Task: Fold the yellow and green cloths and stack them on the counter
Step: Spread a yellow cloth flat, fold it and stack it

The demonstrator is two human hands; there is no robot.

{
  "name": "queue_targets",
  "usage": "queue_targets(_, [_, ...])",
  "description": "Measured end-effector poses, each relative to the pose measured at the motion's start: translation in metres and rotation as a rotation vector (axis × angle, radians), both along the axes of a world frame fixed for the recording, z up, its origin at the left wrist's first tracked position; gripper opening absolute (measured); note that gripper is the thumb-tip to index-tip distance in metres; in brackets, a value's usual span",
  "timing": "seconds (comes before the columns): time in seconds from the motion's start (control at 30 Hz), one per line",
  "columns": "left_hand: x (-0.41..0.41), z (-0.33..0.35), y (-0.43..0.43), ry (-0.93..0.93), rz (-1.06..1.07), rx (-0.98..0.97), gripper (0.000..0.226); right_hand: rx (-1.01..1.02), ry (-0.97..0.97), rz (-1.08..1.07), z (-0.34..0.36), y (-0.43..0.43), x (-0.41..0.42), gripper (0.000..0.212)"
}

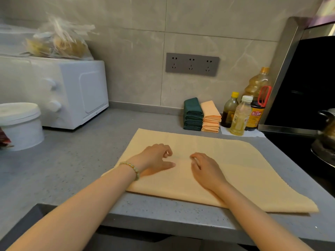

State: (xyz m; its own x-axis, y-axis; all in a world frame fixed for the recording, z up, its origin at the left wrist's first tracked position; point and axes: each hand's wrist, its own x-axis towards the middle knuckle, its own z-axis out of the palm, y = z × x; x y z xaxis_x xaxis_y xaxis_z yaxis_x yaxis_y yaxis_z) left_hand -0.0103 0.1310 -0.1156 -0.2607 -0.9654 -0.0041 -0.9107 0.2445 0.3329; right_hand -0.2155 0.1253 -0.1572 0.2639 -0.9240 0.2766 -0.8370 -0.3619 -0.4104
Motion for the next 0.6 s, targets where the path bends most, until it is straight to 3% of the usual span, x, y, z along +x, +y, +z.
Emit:
queue_targets(0.13, [0.032, 0.003, -0.012, -0.015, 0.025, 0.073, 0.027, 0.02, -0.022, 0.0, -0.001, 0.0, 0.0, 0.035])
queue_targets(0.27, [0.06, 0.022, -0.013, -0.078, 0.087, 0.01, 0.039, 0.003, -0.02, 0.007, 0.0, 0.001, 0.0, 0.035])
queue_targets(0.33, [0.072, 0.032, -0.009, -0.226, 0.156, -0.011, 0.041, -0.004, -0.016, 0.004, 0.001, 0.001, 0.0, 0.035])
queue_targets(0.47, [0.081, 0.035, -0.003, -0.705, 0.306, -0.131, 0.051, 0.003, -0.021, 0.015, 0.001, -0.001, 0.001, 0.033])
queue_targets(0.53, [0.068, 0.026, -0.004, -0.565, 0.254, -0.164, 0.05, 0.045, -0.022, 0.03, 0.005, -0.003, -0.001, 0.032])
queue_targets(0.6, [0.046, 0.016, -0.003, -0.246, 0.129, -0.118, 0.044, 0.105, -0.014, 0.036, 0.014, -0.005, -0.008, 0.034])
